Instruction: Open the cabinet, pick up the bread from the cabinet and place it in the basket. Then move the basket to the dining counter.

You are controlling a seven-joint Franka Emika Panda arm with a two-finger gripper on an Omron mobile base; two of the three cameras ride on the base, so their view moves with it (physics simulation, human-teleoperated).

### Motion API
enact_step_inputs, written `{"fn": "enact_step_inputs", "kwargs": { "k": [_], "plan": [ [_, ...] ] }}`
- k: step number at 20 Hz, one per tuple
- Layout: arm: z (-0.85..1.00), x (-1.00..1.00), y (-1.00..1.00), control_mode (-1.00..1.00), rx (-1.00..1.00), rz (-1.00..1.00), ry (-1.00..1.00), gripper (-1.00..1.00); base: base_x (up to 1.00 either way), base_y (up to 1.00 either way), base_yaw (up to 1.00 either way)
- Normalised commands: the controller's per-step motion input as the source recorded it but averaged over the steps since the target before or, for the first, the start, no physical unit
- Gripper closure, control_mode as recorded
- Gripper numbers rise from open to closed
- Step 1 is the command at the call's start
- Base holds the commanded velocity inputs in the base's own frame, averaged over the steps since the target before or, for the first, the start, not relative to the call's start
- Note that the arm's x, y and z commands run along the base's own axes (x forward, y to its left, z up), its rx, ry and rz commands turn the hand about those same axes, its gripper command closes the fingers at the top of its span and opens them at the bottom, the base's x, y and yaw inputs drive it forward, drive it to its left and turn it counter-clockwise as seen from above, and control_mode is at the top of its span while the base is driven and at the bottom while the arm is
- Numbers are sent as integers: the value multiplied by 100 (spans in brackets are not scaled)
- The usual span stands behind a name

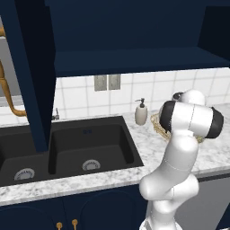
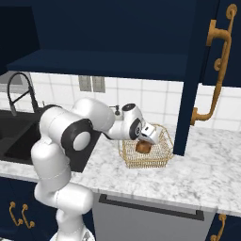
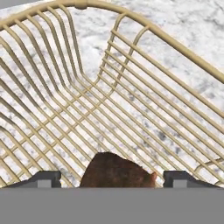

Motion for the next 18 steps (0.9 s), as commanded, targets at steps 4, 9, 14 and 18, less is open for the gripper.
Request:
{"fn": "enact_step_inputs", "kwargs": {
  "k": [4, 9, 14, 18],
  "plan": [
    [14, -64, 14, -100, 0, 0, -21, -100, 0, 0, 0],
    [29, -87, 24, -100, 0, 1, -29, -100, 0, 0, 0],
    [78, -75, 26, -100, -5, 4, -23, -100, 0, 0, 0],
    [100, -66, 14, -100, -4, 8, -17, -100, 0, 0, 0]
  ]
}}
